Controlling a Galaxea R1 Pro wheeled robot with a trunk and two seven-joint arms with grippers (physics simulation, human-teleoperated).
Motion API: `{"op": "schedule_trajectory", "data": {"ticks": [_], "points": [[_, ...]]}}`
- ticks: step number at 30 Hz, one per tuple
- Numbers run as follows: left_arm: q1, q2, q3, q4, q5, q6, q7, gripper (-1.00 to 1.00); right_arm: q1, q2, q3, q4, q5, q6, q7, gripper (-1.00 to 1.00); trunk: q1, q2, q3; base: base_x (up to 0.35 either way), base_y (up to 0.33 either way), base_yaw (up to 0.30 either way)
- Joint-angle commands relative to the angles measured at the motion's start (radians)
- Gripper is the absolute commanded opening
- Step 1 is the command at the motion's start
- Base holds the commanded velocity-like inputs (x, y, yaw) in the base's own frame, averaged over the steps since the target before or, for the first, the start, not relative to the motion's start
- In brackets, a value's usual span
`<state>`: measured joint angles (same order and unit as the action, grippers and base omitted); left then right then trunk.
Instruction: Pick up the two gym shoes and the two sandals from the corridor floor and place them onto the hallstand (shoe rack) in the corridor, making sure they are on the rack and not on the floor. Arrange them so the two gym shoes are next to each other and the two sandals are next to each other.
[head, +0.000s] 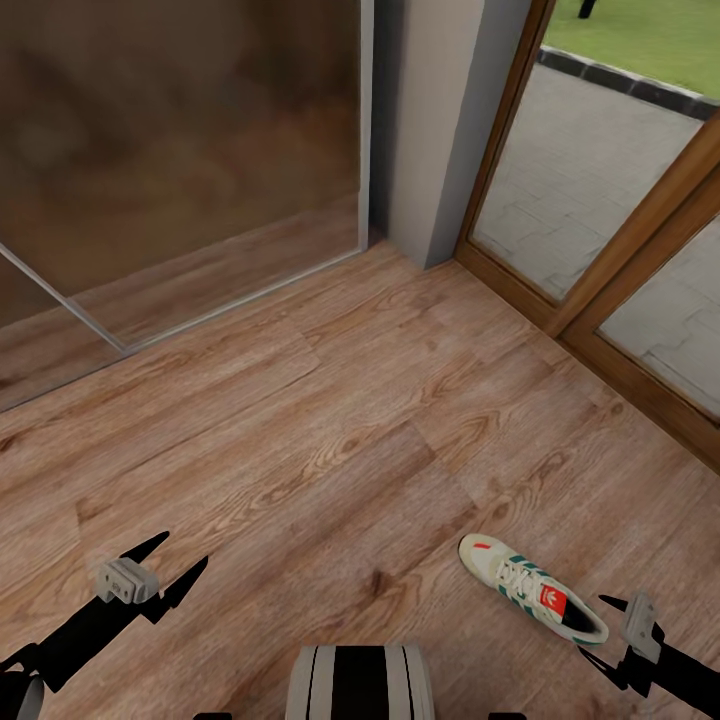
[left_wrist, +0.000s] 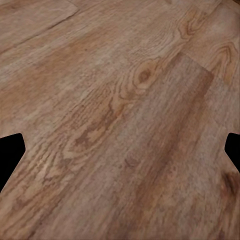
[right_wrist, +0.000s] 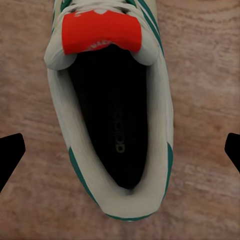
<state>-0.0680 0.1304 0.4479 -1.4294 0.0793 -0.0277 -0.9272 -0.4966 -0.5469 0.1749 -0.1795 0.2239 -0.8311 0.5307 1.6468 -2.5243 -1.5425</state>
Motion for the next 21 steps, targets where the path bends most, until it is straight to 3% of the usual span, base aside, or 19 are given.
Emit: {"op": "schedule_trajectory", "data": {"ticks": [1, 21], "points": [[0.000, 0.000, 0.000, 0.001, 0.000, 0.000, 0.000, 1.00, 0.000, 0.000, 0.000, 0.000, 0.000, 0.000, 0.000, 1.00, 0.000, 0.000, 0.000, 0.000, 0.000, 0.000], [0.000, 0.000, 0.000, 0.003, -0.001, -0.001, 0.000, 1.00, 0.001, -0.001, 0.000, 0.000, 0.000, 0.001, -0.001, 1.00, 0.000, 0.000, -0.003, 0.000, 0.000, 0.000]]}}
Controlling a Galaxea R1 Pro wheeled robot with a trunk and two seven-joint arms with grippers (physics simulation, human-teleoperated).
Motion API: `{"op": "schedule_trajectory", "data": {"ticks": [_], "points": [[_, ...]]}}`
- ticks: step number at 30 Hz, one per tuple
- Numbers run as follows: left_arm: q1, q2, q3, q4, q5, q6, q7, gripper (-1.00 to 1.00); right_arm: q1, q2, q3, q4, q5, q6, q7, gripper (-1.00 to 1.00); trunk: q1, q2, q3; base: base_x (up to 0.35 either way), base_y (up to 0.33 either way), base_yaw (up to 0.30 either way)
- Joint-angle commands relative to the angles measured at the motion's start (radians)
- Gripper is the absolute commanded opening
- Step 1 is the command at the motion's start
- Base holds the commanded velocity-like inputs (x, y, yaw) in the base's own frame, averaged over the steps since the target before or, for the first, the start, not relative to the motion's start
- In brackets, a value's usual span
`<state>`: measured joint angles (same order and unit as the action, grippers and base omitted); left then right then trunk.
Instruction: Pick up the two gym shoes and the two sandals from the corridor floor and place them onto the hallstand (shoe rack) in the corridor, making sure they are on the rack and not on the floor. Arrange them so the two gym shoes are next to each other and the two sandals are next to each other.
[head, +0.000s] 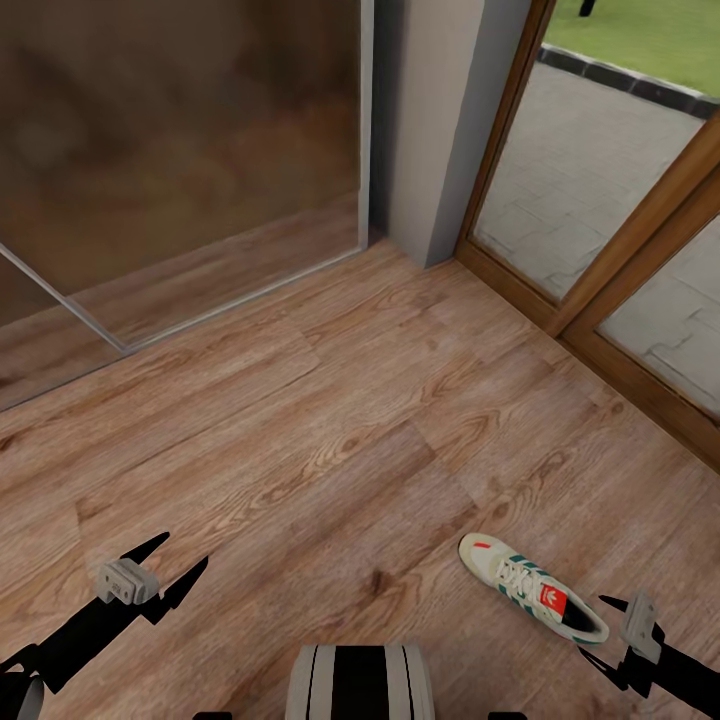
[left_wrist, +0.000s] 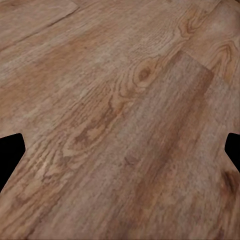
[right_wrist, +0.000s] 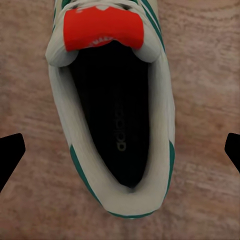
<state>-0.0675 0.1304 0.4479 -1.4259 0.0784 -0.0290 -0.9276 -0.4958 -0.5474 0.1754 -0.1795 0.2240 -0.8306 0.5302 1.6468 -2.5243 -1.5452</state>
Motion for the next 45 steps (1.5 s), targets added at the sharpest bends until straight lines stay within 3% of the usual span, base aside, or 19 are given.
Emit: {"op": "schedule_trajectory", "data": {"ticks": [1, 45], "points": [[0.000, 0.000, 0.000, 0.000, 0.000, 0.000, 0.000, 1.00, 0.000, 0.000, 0.000, 0.000, 0.000, 0.000, 0.000, 1.00, 0.000, 0.000, -0.001, 0.000, 0.000, 0.000], [0.000, 0.000, 0.000, 0.001, 0.001, -0.003, 0.000, 1.00, -0.001, -0.001, 0.000, 0.000, 0.000, 0.001, -0.024, 1.00, 0.000, 0.000, -0.063, 0.000, 0.000, 0.000]]}}
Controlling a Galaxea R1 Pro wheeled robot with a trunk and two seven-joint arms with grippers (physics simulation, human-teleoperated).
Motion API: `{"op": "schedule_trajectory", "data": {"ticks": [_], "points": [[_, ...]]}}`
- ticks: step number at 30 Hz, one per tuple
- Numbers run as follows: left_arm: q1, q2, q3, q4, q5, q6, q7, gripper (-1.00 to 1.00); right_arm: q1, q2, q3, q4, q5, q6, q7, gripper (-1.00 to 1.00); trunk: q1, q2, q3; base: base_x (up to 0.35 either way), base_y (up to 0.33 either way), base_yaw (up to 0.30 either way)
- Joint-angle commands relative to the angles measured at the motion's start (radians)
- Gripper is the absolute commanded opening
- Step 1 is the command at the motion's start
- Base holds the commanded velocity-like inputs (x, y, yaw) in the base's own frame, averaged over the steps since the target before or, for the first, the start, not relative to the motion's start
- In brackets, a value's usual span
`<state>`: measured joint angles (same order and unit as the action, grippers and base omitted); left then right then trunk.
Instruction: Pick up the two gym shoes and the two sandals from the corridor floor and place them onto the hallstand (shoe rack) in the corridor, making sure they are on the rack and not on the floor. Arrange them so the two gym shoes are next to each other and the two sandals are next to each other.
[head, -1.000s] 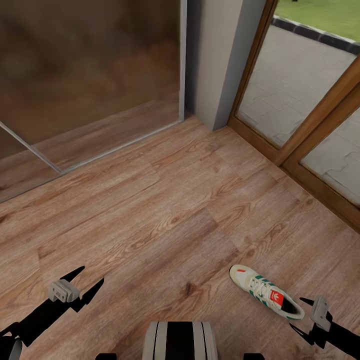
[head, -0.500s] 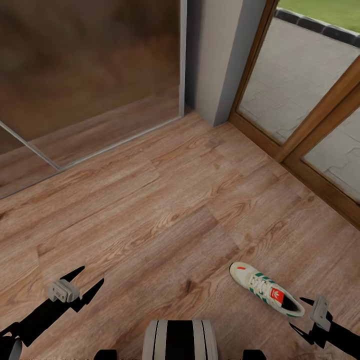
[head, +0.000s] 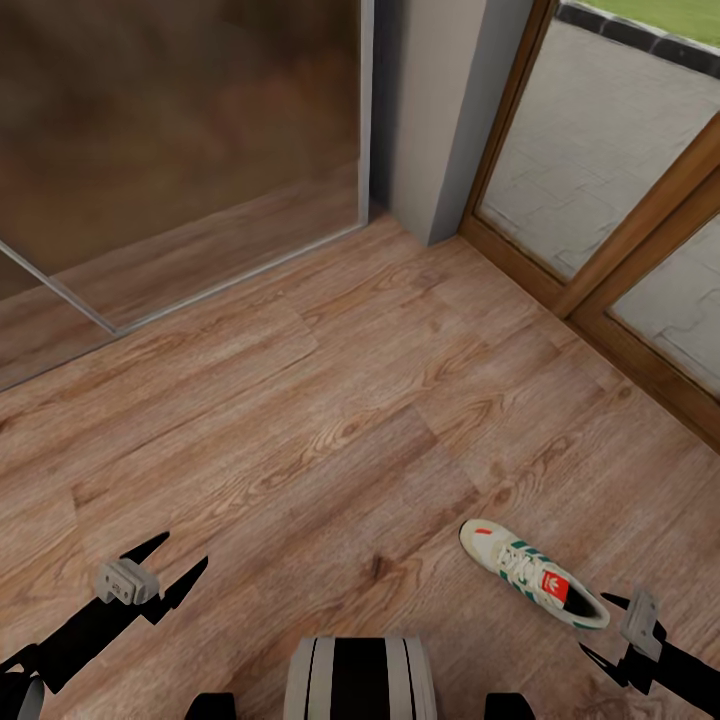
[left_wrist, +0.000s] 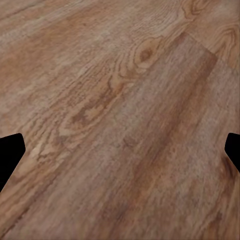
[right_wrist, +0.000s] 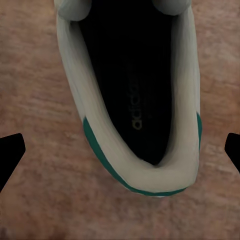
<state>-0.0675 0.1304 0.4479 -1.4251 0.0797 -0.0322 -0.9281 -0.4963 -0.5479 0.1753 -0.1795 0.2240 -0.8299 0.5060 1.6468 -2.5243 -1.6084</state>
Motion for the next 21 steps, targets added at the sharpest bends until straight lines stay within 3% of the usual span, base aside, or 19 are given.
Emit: {"op": "schedule_trajectory", "data": {"ticks": [1, 21], "points": [[0.000, 0.000, 0.000, 0.000, 0.000, 0.000, 0.000, 1.00, 0.000, 0.000, 0.000, 0.000, 0.000, 0.000, -0.001, 1.00, 0.000, 0.000, -0.001, 0.000, 0.000, 0.000], [0.000, -0.001, 0.000, 0.000, 0.000, -0.001, 0.000, 1.00, -0.001, -0.001, 0.000, 0.000, 0.000, 0.000, -0.005, 1.00, 0.000, 0.000, -0.007, 0.000, 0.000, 0.000]]}}
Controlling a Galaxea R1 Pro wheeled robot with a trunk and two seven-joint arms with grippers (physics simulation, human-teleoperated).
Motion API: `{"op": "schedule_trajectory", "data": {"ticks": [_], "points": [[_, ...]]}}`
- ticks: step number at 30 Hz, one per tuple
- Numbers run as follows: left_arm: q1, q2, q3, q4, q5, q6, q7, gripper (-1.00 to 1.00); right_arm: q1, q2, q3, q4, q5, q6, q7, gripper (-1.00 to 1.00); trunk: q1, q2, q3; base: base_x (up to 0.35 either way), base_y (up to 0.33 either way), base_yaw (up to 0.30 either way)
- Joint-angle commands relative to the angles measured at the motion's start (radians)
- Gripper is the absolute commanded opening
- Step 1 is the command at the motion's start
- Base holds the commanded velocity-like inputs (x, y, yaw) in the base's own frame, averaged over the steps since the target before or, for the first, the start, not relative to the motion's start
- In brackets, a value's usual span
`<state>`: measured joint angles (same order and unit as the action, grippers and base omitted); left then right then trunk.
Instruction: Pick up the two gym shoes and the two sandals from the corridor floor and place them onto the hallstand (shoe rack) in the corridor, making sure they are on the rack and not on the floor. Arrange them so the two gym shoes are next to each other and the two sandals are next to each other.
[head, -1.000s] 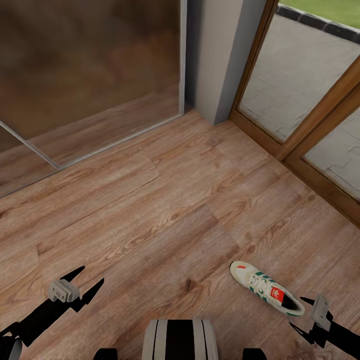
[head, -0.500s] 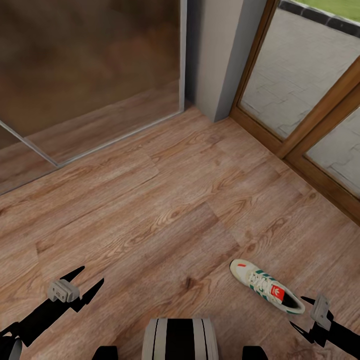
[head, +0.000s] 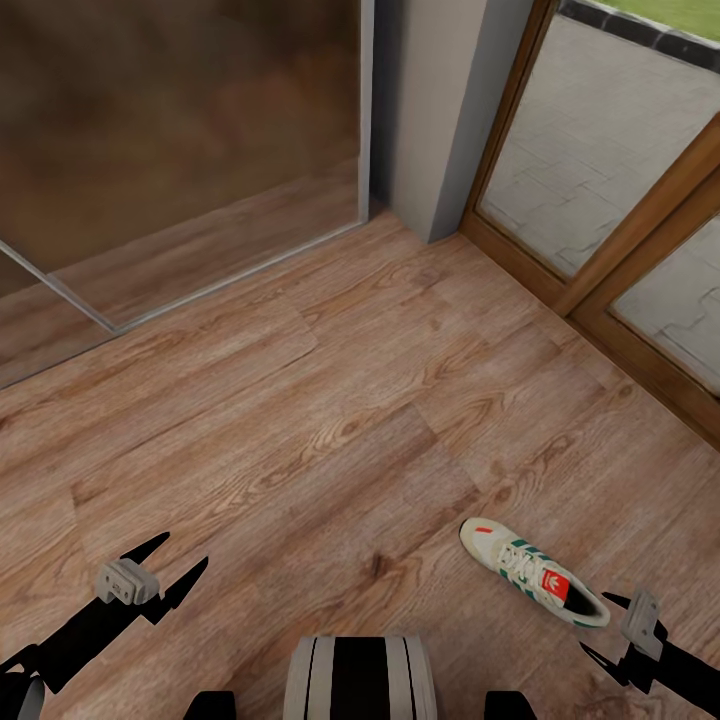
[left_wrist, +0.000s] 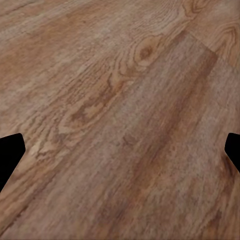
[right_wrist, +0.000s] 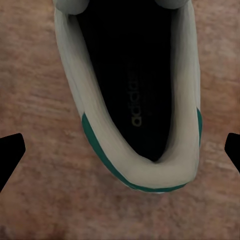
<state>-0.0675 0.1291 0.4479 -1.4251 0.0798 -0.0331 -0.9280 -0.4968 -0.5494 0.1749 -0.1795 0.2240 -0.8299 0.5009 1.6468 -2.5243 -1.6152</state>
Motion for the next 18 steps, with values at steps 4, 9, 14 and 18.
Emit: {"op": "schedule_trajectory", "data": {"ticks": [4, 9, 14, 18], "points": [[0.000, 0.000, 0.000, 0.000, 0.000, -0.003, 0.000, 1.00, 0.000, -0.001, 0.000, 0.000, 0.000, 0.000, 0.000, 1.00, 0.000, 0.000, 0.000, 0.000, 0.000, 0.000], [0.000, 0.000, 0.000, 0.000, 0.000, -0.005, 0.000, 1.00, 0.000, -0.001, 0.000, 0.000, 0.000, 0.000, -0.002, 1.00, 0.000, 0.000, 0.000, 0.000, 0.000, 0.000], [0.000, 0.000, 0.000, 0.000, 0.000, -0.006, 0.000, 1.00, 0.000, -0.001, 0.000, 0.000, 0.000, 0.000, -0.007, 1.00, 0.000, 0.000, 0.000, 0.000, 0.000, 0.000], [0.000, 0.000, 0.000, 0.003, 0.000, -0.006, 0.000, 1.00, 0.000, -0.001, 0.000, 0.000, 0.000, 0.000, -0.015, 1.00, 0.000, 0.000, 0.000, 0.000, 0.000, 0.000]]}}
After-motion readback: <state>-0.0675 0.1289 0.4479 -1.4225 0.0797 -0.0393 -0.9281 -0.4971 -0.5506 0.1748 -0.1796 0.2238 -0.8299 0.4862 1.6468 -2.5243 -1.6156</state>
